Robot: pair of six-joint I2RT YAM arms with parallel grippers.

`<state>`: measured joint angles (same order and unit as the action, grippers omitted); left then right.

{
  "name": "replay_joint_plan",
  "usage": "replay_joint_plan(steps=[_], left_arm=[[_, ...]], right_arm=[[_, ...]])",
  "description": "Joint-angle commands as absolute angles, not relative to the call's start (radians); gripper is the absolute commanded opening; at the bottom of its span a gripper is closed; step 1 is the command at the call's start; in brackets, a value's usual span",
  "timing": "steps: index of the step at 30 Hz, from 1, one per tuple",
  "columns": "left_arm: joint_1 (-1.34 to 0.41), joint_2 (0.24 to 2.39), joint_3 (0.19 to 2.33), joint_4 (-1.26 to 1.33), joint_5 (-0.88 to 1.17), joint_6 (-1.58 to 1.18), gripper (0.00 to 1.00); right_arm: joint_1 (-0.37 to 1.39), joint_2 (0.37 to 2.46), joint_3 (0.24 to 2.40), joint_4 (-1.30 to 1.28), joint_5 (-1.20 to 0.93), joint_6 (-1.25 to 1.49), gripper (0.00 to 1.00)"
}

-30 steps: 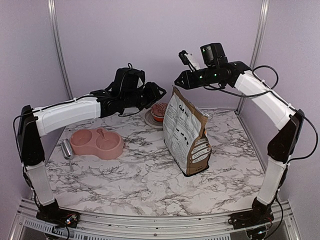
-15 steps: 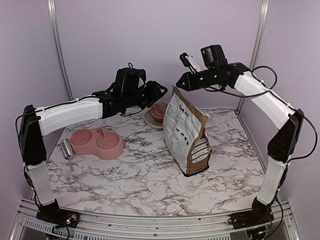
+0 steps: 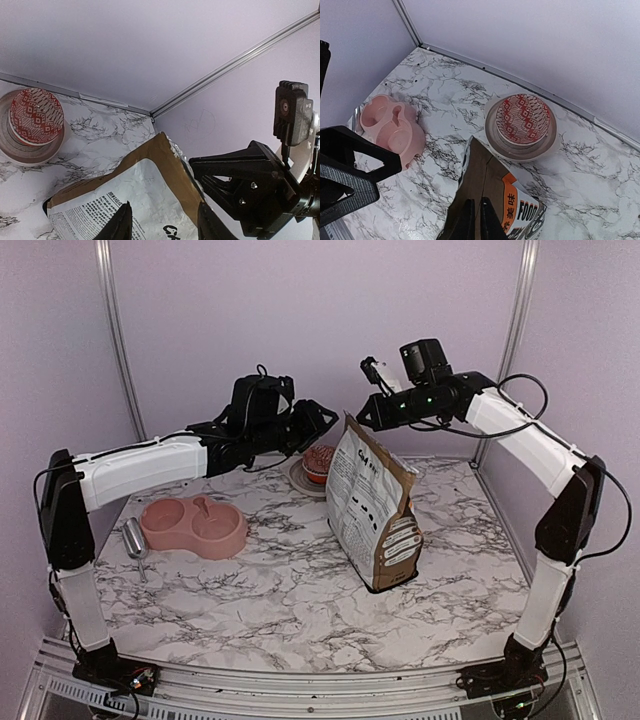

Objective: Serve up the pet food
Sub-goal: Adjust the seal on the pet food bag.

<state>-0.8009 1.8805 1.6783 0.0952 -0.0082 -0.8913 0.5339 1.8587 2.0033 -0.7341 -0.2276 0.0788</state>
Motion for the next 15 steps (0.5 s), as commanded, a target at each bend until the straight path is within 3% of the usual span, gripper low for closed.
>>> replay_joint_plan(steps=[1, 15], left_arm=[[-0.81, 1.903, 1.721, 0.15, 0.006, -0.89, 0.45], [-0.813, 1.91, 1.72, 0.15, -0.001, -0.882, 0.45]], right_arm=[[0.527, 1.837, 2.0, -0.703, -0.285, 0.091, 0.09], [0.527, 1.813, 2.029, -0.675, -0.349, 0.109, 0.15]])
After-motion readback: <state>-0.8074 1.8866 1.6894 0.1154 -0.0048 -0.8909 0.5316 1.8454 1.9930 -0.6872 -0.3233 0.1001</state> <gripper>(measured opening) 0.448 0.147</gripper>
